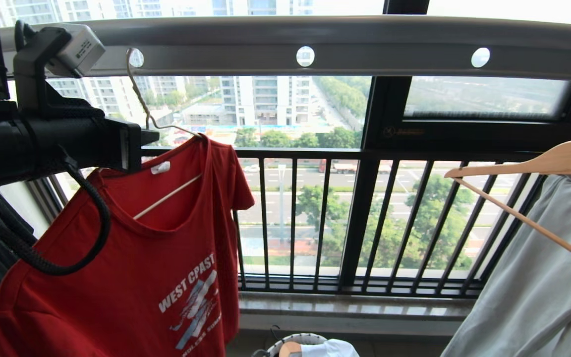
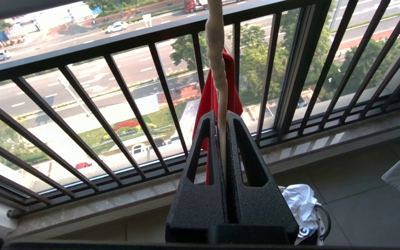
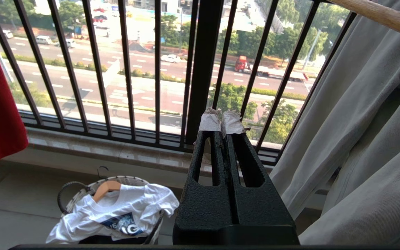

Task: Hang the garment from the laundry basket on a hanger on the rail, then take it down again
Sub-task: Take the clothes off the clothes rack

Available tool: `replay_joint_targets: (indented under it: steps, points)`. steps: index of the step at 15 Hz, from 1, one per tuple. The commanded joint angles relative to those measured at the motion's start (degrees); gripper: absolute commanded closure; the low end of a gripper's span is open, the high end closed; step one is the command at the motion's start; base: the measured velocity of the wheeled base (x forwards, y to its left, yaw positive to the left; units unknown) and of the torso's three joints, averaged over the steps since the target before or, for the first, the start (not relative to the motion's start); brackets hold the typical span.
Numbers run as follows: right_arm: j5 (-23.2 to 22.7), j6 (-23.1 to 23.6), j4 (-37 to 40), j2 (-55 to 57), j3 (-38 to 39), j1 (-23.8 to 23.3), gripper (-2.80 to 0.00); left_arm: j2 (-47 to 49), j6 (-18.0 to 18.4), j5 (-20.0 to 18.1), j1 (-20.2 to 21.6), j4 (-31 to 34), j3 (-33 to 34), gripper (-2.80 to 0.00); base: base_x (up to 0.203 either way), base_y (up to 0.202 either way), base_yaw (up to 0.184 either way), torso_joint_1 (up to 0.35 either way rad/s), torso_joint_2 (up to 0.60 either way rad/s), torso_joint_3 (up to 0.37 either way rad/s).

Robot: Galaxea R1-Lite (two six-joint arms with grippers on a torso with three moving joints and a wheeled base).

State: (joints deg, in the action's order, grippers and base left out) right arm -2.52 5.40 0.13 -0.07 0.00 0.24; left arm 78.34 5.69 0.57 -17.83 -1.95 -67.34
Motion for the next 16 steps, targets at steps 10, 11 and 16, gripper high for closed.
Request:
replay_joint_targets:
  steps: [10,11,16]
  points:
    - [-0.03,0.22,0.04,-0.01,0.0,0.11,0.0,-3.39,-0.39,-0.06,-0.09,-9.18,9.39,0.0,0.0,0.0,0.0,0.0,0.0,0.0]
    - [-0.03,0.22,0.04,-0.01,0.0,0.11,0.0,-3.4,-0.38,-0.08,-0.09,-11.93,10.7,0.0,0.0,0.0,0.0,0.0,0.0,0.0]
    - [-0.03,0.2,0.13,-0.01,0.0,0.11,0.0,-3.84,-0.16,-0.05,-0.09,-15.45,12.11,0.0,0.0,0.0,0.0,0.0,0.0,0.0]
